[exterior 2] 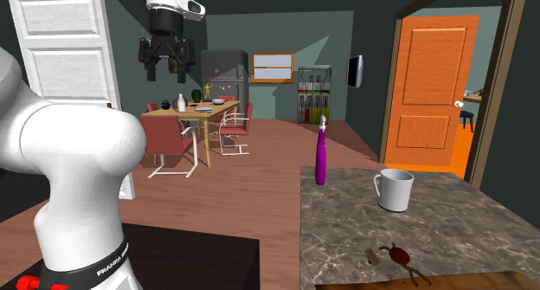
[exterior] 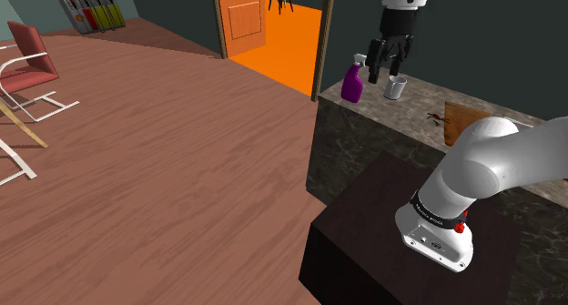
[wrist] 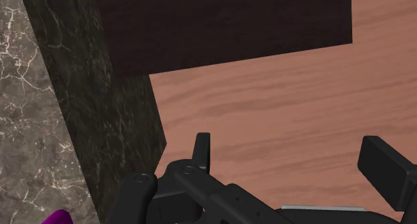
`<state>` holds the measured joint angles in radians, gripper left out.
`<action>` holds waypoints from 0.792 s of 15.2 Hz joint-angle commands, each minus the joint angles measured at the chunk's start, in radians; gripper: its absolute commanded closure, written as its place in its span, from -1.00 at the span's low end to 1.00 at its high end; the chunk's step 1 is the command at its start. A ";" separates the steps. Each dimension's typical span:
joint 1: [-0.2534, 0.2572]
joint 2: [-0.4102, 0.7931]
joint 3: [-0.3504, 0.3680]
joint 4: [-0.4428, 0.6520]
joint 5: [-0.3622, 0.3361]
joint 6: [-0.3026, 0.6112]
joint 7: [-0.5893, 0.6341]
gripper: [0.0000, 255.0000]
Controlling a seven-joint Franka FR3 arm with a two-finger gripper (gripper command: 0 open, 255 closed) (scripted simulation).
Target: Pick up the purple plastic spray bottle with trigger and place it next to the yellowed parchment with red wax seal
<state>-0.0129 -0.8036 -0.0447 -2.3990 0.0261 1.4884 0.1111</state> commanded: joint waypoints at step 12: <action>-0.046 0.310 -0.193 0.148 -0.112 0.154 -0.228 -1.00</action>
<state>-0.0546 -0.5249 -0.2182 -2.2667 -0.0782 1.6279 -0.0927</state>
